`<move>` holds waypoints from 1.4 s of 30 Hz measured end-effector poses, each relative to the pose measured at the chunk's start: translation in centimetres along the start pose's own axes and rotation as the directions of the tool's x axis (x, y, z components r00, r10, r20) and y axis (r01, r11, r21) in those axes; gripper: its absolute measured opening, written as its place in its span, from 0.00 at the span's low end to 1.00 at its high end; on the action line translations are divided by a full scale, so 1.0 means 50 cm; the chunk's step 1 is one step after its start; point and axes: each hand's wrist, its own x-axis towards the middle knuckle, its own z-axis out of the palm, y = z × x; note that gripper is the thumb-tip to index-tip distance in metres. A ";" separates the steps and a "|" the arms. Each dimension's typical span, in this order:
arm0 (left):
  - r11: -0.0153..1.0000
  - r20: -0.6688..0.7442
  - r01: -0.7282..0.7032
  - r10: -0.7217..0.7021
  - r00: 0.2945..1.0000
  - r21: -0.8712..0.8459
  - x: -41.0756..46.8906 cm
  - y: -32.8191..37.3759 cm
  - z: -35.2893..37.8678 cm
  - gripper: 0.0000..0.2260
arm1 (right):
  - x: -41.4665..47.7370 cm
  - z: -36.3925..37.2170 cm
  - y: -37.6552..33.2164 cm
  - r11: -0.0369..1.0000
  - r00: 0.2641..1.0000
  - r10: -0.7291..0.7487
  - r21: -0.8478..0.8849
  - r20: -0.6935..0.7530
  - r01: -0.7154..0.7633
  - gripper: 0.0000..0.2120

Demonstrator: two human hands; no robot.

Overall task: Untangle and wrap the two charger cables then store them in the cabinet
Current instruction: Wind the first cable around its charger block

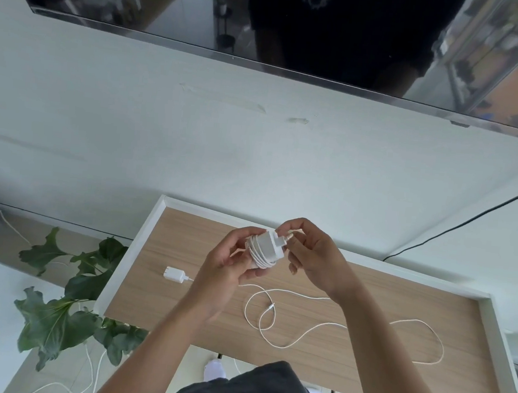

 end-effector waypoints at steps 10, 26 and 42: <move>0.822 -0.006 0.216 -0.257 0.966 -0.527 0.023 0.015 -0.004 0.21 | -0.032 0.004 -0.018 0.983 0.999 0.038 0.179 0.035 -0.044 0.16; 0.900 0.051 0.236 -0.234 0.971 -0.366 0.008 0.012 -0.005 0.21 | 0.001 0.000 -0.014 1.000 0.994 0.008 0.010 -0.113 -0.007 0.20; 0.999 0.005 0.040 -0.040 0.999 -0.037 0.006 0.001 -0.028 0.21 | -0.019 -0.018 -0.020 0.987 0.999 0.028 -0.156 0.021 -0.024 0.06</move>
